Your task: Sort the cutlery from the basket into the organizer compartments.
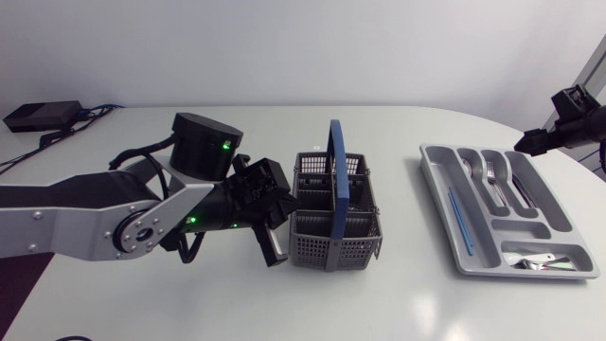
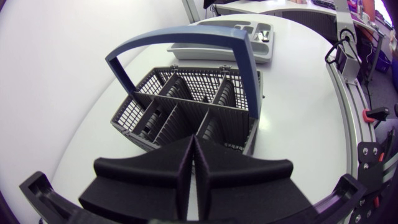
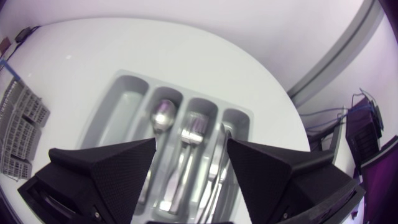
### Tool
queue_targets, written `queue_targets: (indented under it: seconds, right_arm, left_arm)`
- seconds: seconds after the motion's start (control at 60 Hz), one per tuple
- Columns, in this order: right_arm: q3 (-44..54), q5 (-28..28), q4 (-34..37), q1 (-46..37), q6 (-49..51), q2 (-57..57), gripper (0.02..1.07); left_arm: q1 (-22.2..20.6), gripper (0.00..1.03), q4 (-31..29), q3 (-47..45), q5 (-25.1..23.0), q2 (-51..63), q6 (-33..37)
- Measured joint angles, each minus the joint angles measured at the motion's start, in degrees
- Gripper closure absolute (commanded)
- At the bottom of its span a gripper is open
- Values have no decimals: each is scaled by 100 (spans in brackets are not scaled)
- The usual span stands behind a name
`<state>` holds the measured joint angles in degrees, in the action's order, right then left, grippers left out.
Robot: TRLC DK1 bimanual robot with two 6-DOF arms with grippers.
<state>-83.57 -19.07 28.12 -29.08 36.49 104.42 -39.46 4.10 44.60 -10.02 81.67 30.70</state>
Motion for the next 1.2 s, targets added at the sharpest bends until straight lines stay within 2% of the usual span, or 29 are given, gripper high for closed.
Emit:
queue_targets:
  seconds: [0.2,0.4,0.533,0.717,0.933,1.2]
  right_arm:
    - [1373,-382,-37,811,348,-1381,20]
    - [2208,-389,-138,1703,409,-1871,23]
    - [2280,-387,-225,2184,404,-1875,44]
    - [2280,-387,-549,2752,267,-1792,99]
    - [1932,-417,-610,3257,-7,-1016,100]
    - [1893,-667,-778,3794,-201,-935,100]
  left_arm:
    - [-28,100,-197,-162,0,-260,2]
    - [-275,100,-531,-352,-68,-483,61]
    - [-439,100,-737,-389,-197,-560,129]
    - [-737,100,-1056,-466,-470,-713,216]
    - [-973,100,-1021,-466,-476,-433,240]
    - [-907,100,-702,-463,-474,57,258]
